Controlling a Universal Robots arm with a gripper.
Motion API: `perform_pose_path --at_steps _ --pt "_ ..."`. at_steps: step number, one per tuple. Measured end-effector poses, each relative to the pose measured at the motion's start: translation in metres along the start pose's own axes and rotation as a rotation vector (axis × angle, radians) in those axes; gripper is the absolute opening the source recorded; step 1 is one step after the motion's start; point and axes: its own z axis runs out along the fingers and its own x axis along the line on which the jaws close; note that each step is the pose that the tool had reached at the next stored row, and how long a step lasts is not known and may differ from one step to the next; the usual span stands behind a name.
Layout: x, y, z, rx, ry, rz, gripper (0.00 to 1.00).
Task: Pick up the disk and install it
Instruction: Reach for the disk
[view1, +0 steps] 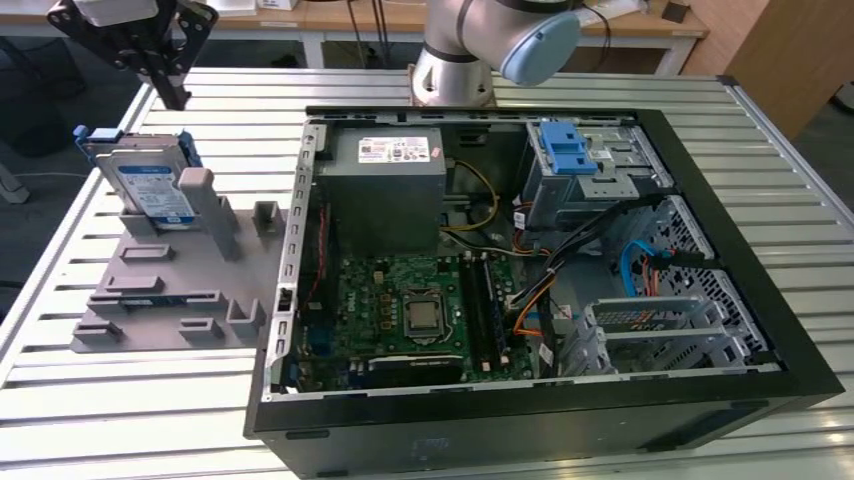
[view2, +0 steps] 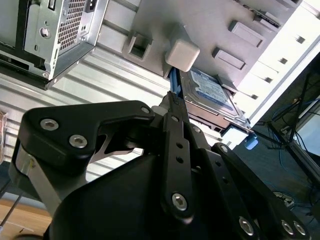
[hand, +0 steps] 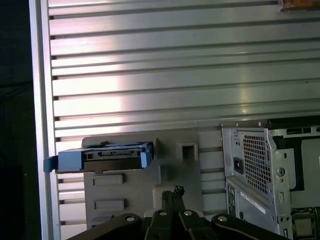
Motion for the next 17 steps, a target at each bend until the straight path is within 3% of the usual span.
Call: perform_pose_path --at_steps 9,17 --pt "0.0147 0.0019 0.0011 0.0001 0.0016 0.0 0.11" --pt "0.0392 0.0063 0.0027 0.0002 0.0038 0.0 0.11"
